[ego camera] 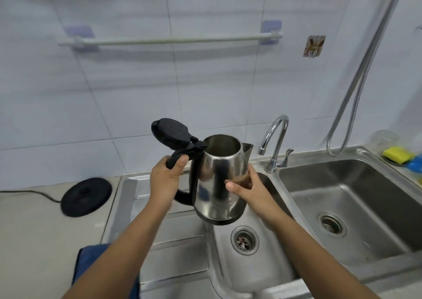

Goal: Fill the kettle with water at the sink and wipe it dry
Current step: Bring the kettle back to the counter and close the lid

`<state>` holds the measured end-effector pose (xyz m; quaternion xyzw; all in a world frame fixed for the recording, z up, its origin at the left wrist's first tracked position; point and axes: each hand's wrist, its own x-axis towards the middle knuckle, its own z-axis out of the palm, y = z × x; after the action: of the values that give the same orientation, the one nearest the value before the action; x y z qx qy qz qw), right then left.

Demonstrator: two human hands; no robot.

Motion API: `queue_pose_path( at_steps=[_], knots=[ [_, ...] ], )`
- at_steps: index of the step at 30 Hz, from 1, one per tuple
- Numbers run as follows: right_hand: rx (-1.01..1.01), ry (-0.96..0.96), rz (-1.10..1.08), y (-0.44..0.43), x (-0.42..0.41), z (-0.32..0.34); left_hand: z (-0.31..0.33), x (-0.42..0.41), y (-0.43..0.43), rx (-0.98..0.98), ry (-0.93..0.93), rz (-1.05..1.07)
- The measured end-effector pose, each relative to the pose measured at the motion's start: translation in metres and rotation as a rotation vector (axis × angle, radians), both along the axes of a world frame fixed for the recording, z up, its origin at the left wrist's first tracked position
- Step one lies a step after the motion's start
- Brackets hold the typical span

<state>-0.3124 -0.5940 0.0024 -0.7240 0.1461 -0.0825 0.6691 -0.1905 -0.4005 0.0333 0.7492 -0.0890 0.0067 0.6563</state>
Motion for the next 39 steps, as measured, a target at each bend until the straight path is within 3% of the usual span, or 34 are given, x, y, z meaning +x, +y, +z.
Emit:
queue_pose_path(
  at_steps=[8, 17, 30, 39],
  knots=[
    [-0.019, -0.084, 0.16, 0.066, 0.017, 0.044, 0.04, -0.024, 0.081, -0.012, -0.027, 0.219],
    [-0.026, -0.108, 0.283, 0.176, 0.035, 0.036, 0.037, -0.037, 0.203, -0.039, -0.03, 0.376],
    [-0.034, -0.038, 0.277, 0.357, 0.082, -0.017, -0.014, 0.018, 0.385, 0.01, 0.025, 0.299],
    [-0.051, 0.079, 0.262, 0.415, 0.114, -0.056, -0.062, 0.06, 0.438, 0.059, 0.073, 0.289]
  ],
)
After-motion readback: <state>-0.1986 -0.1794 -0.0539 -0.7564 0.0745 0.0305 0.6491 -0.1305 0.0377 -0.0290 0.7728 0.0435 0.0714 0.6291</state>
